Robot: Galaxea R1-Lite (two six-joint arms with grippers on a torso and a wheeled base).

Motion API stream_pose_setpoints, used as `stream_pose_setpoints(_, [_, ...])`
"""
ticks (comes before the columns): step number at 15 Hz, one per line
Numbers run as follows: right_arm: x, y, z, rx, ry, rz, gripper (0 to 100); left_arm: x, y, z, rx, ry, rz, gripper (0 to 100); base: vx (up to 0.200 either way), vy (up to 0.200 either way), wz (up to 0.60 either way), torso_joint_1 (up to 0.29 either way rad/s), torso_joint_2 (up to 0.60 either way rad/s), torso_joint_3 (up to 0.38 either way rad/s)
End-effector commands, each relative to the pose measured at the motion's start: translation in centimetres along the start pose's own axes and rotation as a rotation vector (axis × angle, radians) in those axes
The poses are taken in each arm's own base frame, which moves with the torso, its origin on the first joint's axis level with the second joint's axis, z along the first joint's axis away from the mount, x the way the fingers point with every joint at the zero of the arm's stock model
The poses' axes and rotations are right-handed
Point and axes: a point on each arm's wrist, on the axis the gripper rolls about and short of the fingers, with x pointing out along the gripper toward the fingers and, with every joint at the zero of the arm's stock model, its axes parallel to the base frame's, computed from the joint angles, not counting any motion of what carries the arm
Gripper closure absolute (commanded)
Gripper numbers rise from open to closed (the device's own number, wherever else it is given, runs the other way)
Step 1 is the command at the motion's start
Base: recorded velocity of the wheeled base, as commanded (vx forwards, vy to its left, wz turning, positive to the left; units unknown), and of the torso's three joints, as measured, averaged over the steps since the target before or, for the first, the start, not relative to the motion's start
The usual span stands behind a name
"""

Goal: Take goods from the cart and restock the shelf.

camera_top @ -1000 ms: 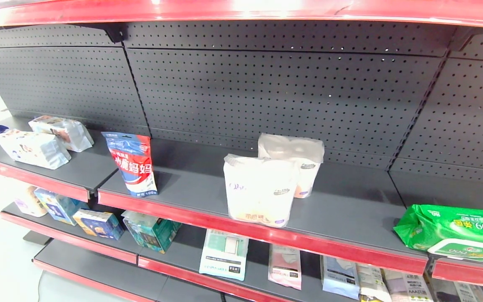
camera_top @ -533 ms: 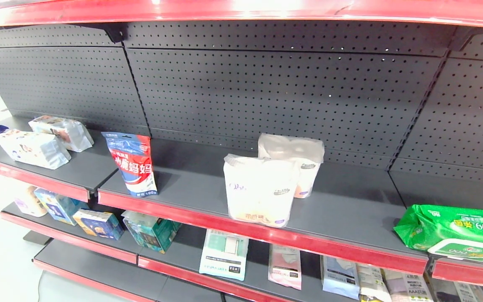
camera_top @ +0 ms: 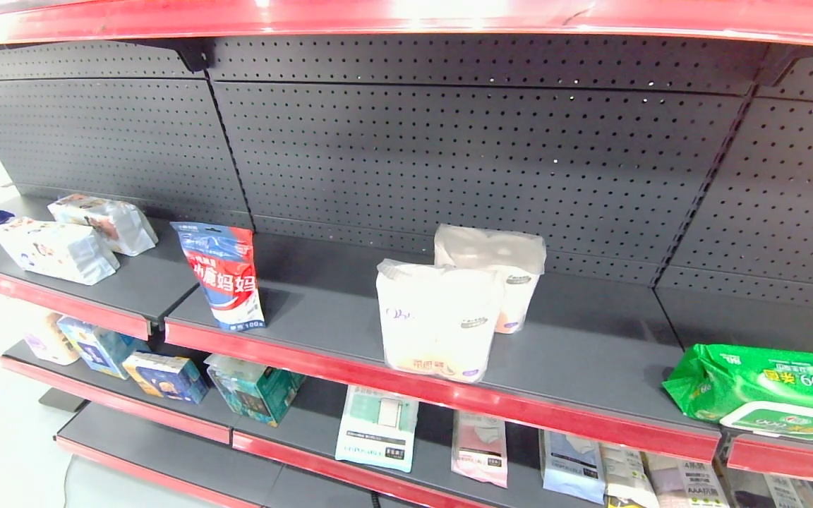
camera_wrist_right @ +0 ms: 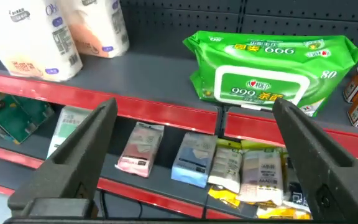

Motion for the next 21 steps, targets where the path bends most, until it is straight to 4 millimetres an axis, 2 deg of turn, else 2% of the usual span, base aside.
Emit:
stream_pose_setpoints(1, [0.0,0.0,0.0,0.000,0.001,0.003,0,0.0,0.0,0.0,0.001,-0.001,-0.001,0,0.000,0.000,0.00,0.000,0.00,0.000])
stream_pose_setpoints(3, [0.0,0.0,0.0,-0.001,0.001,0.006,0,0.0,0.0,0.0,-0.001,-0.001,0.000,0,0.000,0.000,0.00,0.000,0.00,0.000])
stream_pose_setpoints(15, [0.0,0.0,0.0,0.000,0.001,0.008,0,0.0,0.0,0.0,-0.001,-0.001,-0.001,0,0.000,0.000,-0.60,0.007,0.00,-0.002])
stream_pose_setpoints(20, [0.0,0.0,0.0,0.000,0.001,0.006,0,0.0,0.0,0.0,0.018,-0.004,-0.010,0,0.000,0.000,0.00,0.000,0.00,0.000])
stream_pose_setpoints(21, [0.0,0.0,0.0,0.000,0.001,0.006,0,-0.4,0.0,2.7,0.020,-0.050,-0.016,0,0.000,0.000,0.00,0.000,0.00,0.000])
